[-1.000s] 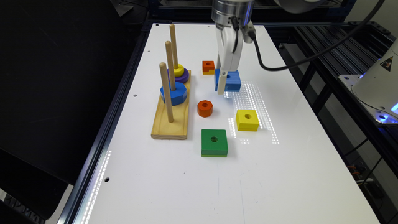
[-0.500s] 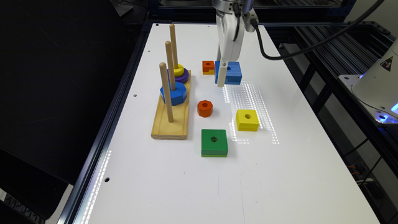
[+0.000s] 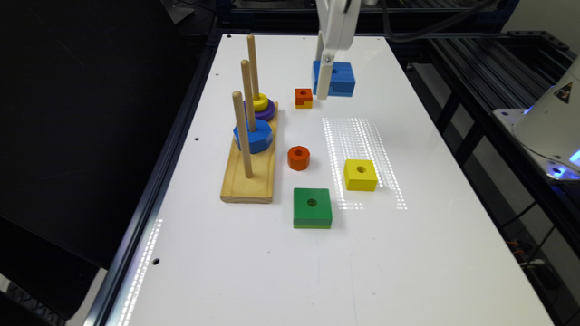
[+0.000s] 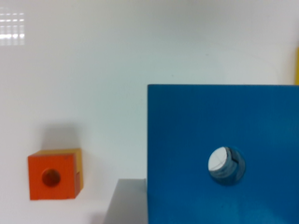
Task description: Pick up blue block.
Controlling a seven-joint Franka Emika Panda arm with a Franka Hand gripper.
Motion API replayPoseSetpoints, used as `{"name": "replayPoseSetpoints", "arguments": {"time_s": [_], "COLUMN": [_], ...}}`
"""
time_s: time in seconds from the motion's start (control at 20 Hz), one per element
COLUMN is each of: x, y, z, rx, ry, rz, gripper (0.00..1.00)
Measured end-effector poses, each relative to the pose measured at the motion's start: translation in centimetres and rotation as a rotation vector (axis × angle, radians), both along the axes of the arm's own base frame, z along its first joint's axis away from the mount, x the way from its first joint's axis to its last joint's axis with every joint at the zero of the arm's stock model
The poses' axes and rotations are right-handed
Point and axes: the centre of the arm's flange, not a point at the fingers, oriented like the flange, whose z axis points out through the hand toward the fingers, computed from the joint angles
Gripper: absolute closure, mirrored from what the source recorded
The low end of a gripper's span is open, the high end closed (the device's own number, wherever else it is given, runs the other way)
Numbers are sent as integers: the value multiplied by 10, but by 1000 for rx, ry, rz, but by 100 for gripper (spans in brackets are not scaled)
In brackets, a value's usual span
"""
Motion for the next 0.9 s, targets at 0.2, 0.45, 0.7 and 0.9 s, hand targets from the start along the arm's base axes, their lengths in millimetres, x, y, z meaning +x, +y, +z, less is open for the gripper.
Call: {"name": "replayPoseSetpoints", "arguments": {"time_s": [0.2, 0.45, 0.7, 0.9], "x": [-1, -1, -1, -1], "y": [-2, -2, -3, -3], "z": [2, 2, 1, 1], "rx": [10, 18, 23, 25], "ry": [2, 3, 4, 4], "rz": [3, 11, 9, 6], "gripper": [100, 100, 100, 100]}}
